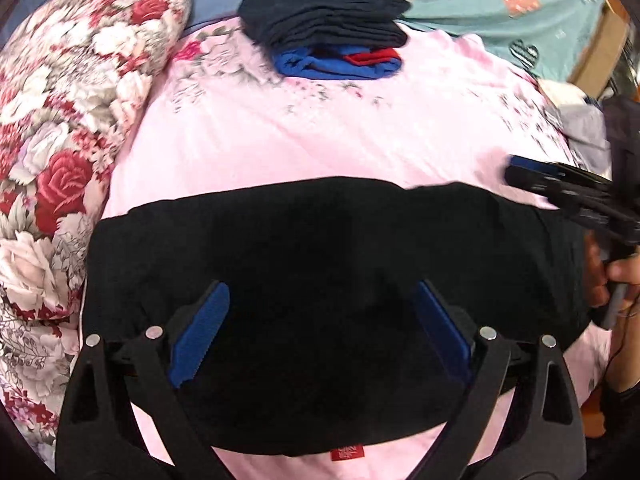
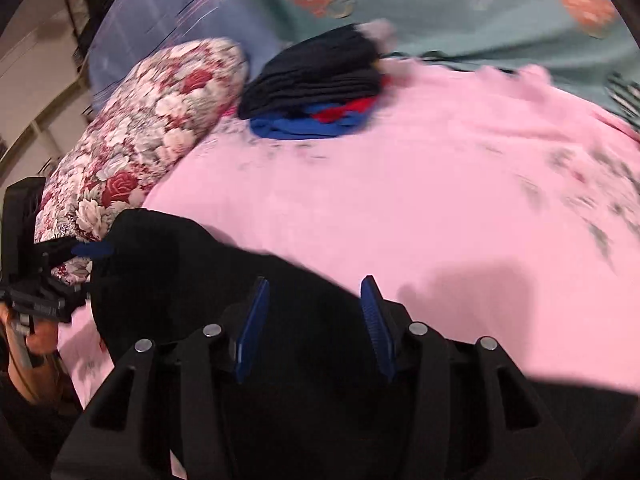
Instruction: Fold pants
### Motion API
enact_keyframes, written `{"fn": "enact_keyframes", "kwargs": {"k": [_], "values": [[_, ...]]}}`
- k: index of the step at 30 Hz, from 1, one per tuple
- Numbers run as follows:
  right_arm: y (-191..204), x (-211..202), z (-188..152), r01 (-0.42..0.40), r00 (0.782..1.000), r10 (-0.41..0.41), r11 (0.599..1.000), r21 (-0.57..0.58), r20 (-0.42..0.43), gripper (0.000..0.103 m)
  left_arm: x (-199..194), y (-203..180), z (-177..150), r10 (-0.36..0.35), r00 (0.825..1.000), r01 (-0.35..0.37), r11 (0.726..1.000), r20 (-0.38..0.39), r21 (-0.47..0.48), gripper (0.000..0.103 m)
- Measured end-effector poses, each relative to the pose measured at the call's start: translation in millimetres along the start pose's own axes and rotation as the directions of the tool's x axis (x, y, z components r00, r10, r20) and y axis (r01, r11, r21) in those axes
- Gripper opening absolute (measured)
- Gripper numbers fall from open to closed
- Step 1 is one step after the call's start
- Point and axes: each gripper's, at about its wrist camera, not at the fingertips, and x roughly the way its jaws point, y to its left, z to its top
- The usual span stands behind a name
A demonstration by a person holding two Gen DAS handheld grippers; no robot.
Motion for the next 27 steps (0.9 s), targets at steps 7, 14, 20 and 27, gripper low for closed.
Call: {"fn": "enact_keyframes", "kwargs": {"k": [7, 14, 20, 27], "values": [[30.3, 61.5, -6.0, -0.098, 0.981, 0.087, 0.993, -0.059, -0.175, 0.018, -10.3, 14.7, 19.3, 0.052, 0.996, -0.05, 0.998, 0.065, -0.037, 0.095], [46.6, 45.9, -34.6, -0.109, 0.982, 0.084, 0.984, -0.143, -0.171, 0.018, 34.8, -38.8, 55.0, 0.015, 0.999, -0.018, 0.997, 0.042, 0.075, 0.095], [38.1, 45.3, -33.2, -0.134, 0.978, 0.111, 0.983, -0.124, -0.175, 0.018, 77.4, -40.0, 27.3, 0.055, 0.996, -0.046, 0.991, -0.071, 0.126, 0.095], [33.7, 49.3, -1.7, -0.103, 0.991, 0.09, 0.985, -0.138, -0.096, 0.051, 75.6, -27.0, 17.1, 0.001, 0.999, 0.002, 0.996, -0.039, 0.09, 0.095]]}}
